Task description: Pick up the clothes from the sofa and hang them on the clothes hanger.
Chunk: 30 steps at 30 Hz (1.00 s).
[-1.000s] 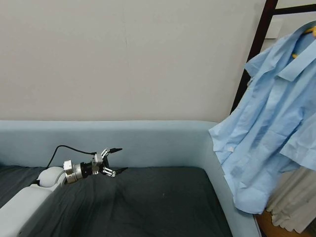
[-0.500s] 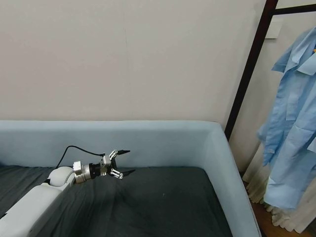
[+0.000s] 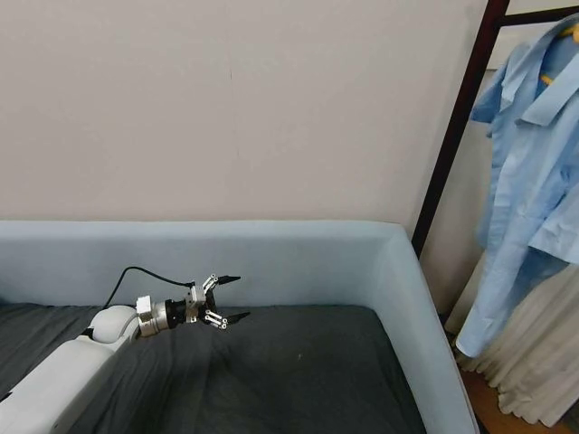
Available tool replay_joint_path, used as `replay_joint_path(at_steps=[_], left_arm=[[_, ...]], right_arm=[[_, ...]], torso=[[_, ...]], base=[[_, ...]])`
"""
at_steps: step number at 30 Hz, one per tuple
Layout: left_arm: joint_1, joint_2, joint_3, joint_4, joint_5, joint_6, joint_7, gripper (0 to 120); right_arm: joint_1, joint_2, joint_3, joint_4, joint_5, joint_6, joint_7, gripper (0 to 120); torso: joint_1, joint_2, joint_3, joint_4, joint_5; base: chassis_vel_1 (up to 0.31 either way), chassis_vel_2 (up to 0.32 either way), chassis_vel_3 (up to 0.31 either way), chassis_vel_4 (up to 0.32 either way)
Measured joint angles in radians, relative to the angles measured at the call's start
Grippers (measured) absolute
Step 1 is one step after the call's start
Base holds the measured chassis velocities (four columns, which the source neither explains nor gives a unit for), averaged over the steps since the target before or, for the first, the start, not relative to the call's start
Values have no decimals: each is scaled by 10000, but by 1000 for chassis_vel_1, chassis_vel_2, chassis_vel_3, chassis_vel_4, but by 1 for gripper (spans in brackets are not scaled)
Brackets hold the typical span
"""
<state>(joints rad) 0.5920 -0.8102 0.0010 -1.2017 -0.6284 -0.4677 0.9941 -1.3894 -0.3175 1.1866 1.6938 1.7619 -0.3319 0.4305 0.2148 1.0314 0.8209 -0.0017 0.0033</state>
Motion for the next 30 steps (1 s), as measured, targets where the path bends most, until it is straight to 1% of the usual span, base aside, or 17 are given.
replay_joint_path(at_steps=[1, 2, 3, 4, 5, 6, 7, 8, 10, 12, 14, 20, 25, 30], left_arm=[[-2, 3, -11, 39, 4, 0, -11, 100], [-12, 9, -27, 70, 3, 0, -17, 100], [-12, 9, -27, 70, 3, 0, -17, 100], [-22, 15, -44, 94, 1, 0, -28, 100], [-22, 22, -62, 115, -3, 1, -30, 100], [-22, 22, -62, 115, -3, 1, -30, 100], [-15, 36, -95, 137, -12, 0, -31, 100], [0, 42, -123, 192, -17, -15, -30, 100], [26, 34, -143, 339, -19, -85, -10, 100], [34, 23, -149, 431, -19, -131, 6, 100], [36, -5, -152, 637, -20, -232, 36, 100], [-65, -110, -80, 869, -19, -304, 60, 100], [-262, -302, 76, 1027, 26, -325, 64, 100], [-330, -394, 121, 1050, 91, -325, 64, 100]], right_arm=[[-729, -301, 813, -245, 5, -65, 111, 7], [-1440, -639, 1574, -510, 27, -132, 256, 7], [-1440, -639, 1574, -510, 27, -132, 256, 7], [-2259, -1045, 2330, -819, 53, -220, 416, 7], [-2838, -1315, 2806, -1023, 56, -286, 501, 7], [-2838, -1315, 2806, -1023, 56, -286, 501, 7], [-3406, -1567, 3246, -1242, 58, -364, 589, 7], [-3789, -1744, 3561, -1421, 58, -433, 656, 7], [-4282, -2012, 4009, -1737, 27, -556, 789, 7], [-4447, -2097, 4129, -1877, -4, -596, 834, 7], [-4668, -2182, 4249, -2147, -48, -641, 864, 7], [-4694, -2129, 4245, -2183, -75, -671, 890, 7], [-4130, -1756, 3656, -1712, -59, -749, 907, 7], [-3765, -1481, 3314, -1392, -7, -837, 1004, 7]], torso=[[1, -1, 1, 4, 4], [0, 1, -1, 5, -9], [0, 1, -1, 5, -9], [0, 2, -3, 2, -28], [0, 2, -2, 2, -24], [0, 2, -2, 2, -24], [0, 1, -1, 4, -3], [0, 0, 0, 5, 3], [0, 1, -1, 6, -12], [0, 1, -1, 6, -18], [0, 1, 0, 3, -1], [0, 1, -1, 1, -7], [-1, 1, -2, 0, -7], [0, 1, -1, 1, -6]], base=[[0, 0, 0, 0], [0, 0, 0, 0], [0, 0, 0, 0], [0, 0, 0, 0], [0, 0, 0, 0], [0, 0, 0, 0], [0, 0, 0, 0], [0, 0, 0, 0], [0, 0, 0, 0], [0, 0, 0, 0], [0, 0, 0, 0], [0, 0, 0, 0], [0, 0, 0, 0], [0, 0, 0, 0]])
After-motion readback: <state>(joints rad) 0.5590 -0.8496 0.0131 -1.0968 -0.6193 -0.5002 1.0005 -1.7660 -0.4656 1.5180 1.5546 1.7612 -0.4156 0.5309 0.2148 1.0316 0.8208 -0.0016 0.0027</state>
